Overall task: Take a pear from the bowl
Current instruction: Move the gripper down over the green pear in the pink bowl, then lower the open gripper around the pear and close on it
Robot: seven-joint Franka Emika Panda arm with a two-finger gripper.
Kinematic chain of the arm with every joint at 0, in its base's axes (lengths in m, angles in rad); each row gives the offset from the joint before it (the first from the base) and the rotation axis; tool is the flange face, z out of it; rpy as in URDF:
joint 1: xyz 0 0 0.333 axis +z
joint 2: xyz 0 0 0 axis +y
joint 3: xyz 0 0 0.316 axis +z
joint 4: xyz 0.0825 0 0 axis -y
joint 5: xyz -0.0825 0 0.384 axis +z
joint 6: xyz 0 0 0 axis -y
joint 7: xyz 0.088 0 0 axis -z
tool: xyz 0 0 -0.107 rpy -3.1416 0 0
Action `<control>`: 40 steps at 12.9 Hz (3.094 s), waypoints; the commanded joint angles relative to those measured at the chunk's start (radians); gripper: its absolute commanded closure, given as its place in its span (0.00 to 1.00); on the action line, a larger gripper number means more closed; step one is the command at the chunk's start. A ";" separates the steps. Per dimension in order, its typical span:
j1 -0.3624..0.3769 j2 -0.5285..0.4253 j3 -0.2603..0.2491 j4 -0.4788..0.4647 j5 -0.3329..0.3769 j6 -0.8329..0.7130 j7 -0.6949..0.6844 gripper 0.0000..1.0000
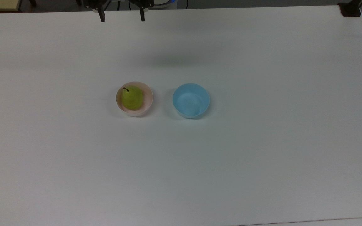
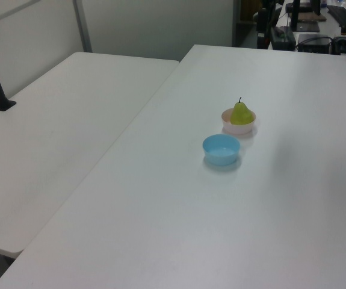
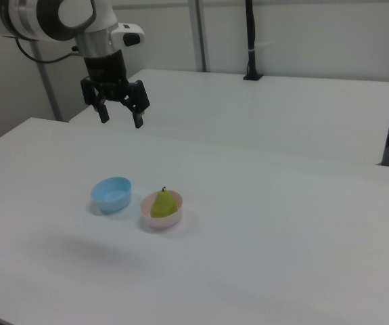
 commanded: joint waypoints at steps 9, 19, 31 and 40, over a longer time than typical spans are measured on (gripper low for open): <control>0.008 -0.013 -0.001 -0.023 0.019 0.014 -0.009 0.00; -0.014 0.051 -0.003 -0.063 -0.051 0.058 -0.313 0.00; -0.008 0.257 -0.004 -0.249 -0.064 0.469 -0.236 0.00; 0.006 0.323 -0.003 -0.247 -0.074 0.515 -0.192 0.67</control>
